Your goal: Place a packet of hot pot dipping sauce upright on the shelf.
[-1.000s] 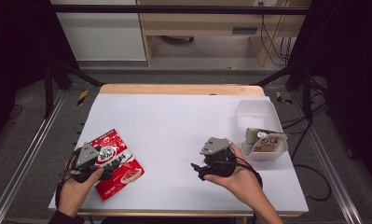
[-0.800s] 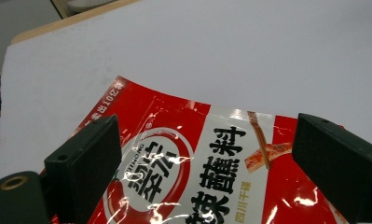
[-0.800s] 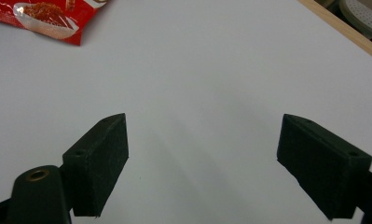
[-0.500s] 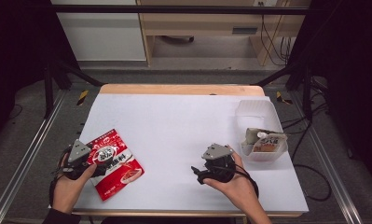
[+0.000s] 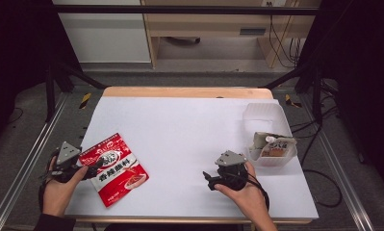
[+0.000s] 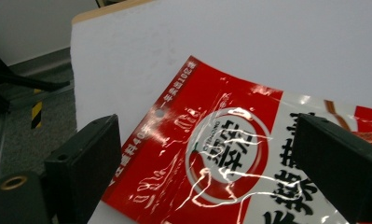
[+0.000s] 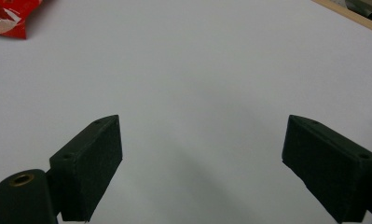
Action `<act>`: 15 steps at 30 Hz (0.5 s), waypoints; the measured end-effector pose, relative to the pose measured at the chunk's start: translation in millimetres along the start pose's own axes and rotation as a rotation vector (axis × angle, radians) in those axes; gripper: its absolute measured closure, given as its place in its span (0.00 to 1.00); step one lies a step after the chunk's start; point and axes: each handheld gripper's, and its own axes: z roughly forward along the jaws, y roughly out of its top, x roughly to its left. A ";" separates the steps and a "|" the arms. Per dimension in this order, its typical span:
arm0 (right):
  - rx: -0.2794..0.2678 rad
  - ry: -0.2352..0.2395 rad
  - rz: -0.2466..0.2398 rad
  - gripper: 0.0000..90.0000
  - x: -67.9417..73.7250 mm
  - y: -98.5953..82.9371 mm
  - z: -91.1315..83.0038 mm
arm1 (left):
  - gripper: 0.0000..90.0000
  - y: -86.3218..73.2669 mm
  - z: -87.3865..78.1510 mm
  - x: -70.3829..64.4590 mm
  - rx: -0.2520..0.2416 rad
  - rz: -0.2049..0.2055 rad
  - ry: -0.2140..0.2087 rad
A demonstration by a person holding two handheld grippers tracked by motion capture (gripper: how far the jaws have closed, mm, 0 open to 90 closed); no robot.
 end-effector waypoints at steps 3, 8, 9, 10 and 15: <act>-0.004 -0.005 0.007 0.14 1.0 -1.8 -2.3 | 0.09 -3.7 -2.6 10.3 0.004 -0.025 0.006; -0.009 -0.013 0.012 0.14 0.4 -3.7 -3.5 | 0.10 -10.3 -5.7 26.5 0.007 -0.061 0.029; -0.007 -0.013 0.016 0.14 0.7 -4.3 -3.2 | 0.10 -11.1 -5.5 27.9 0.009 -0.068 0.028; -0.005 -0.011 0.015 0.14 0.9 -4.5 -2.8 | 0.10 -12.4 -5.2 29.5 0.013 -0.077 0.029; 0.012 -0.010 0.001 0.14 2.8 -5.4 0.3 | 0.12 -14.5 -4.7 32.6 0.023 -0.079 0.045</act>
